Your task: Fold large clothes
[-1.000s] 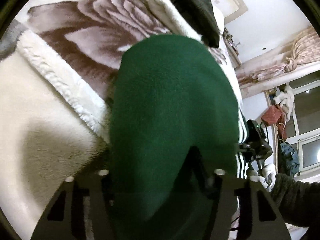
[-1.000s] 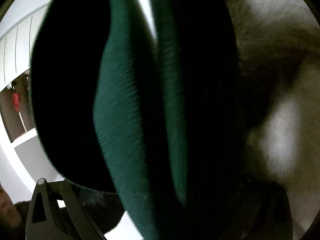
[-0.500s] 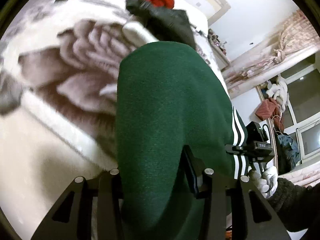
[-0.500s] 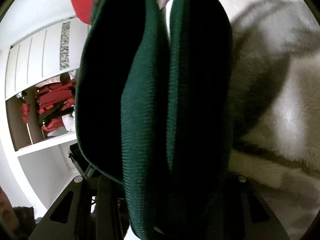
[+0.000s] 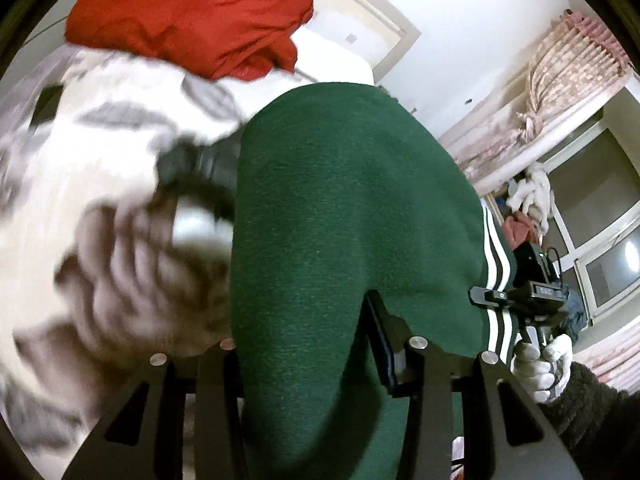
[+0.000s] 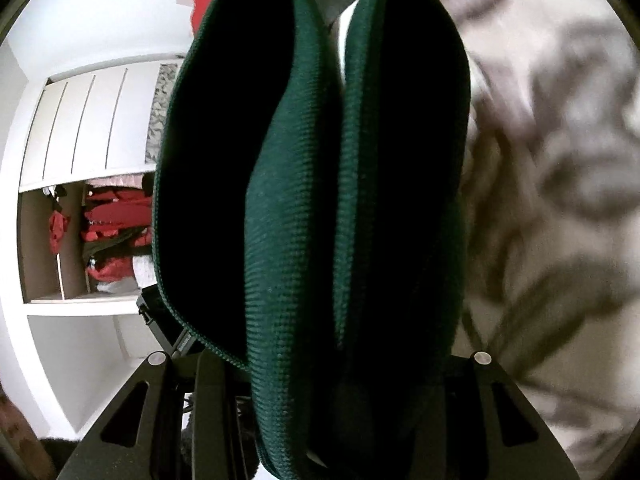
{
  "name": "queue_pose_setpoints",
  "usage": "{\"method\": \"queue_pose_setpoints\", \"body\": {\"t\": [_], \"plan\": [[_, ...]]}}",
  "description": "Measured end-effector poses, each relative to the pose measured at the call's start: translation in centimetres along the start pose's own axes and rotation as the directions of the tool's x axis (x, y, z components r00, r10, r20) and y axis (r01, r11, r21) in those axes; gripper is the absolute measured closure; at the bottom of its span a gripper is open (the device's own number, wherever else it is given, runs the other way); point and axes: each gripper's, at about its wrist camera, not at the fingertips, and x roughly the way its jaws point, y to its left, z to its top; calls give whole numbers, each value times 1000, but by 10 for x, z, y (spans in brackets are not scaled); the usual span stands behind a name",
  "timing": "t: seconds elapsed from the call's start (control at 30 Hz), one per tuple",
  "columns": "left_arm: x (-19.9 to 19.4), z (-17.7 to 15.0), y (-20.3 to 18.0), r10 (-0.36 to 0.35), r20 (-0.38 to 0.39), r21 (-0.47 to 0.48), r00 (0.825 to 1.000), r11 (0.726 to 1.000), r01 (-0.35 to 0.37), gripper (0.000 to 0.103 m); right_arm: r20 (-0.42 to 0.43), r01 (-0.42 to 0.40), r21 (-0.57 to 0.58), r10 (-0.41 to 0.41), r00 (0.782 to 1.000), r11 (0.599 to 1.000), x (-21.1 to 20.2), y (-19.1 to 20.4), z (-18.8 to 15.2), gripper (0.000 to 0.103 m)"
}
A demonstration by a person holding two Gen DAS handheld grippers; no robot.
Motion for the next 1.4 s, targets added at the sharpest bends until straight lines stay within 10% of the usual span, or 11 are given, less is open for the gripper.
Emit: {"method": "queue_pose_setpoints", "body": {"t": [0.27, 0.47, 0.7, 0.87, 0.97, 1.17, 1.4], "plan": [[63, 147, 46, -28, -17, -2, 999, 1000, 27, 64, 78, 36, -27, -34, 996, 999, 8, 77, 196, 61], [154, 181, 116, 58, -157, -62, 986, 996, -69, 61, 25, 134, -1, -134, 991, 991, 79, 49, 321, 61], [177, 166, 147, 47, -197, -84, 979, 994, -65, 42, -7, 131, 78, -131, 991, 988, 123, -8, 366, 59], [146, 169, 108, 288, -128, 60, 949, 957, -282, 25, -39, 265, 48, -263, 964, 963, 113, 11, 364, 28], [124, 158, 83, 409, -50, 139, 911, 906, -399, 10, 59, 456, -41, -453, 890, 889, 93, 43, 344, 19], [88, 116, 30, 610, 43, 173, 792, 776, -607, 6, 317, 845, -105, -788, 528, 524, 88, 100, 255, 9], [30, 73, -41, 645, 106, 157, 757, 741, -653, 6, 428, 899, -49, -804, 413, 435, 78, 139, 131, 9]]}}
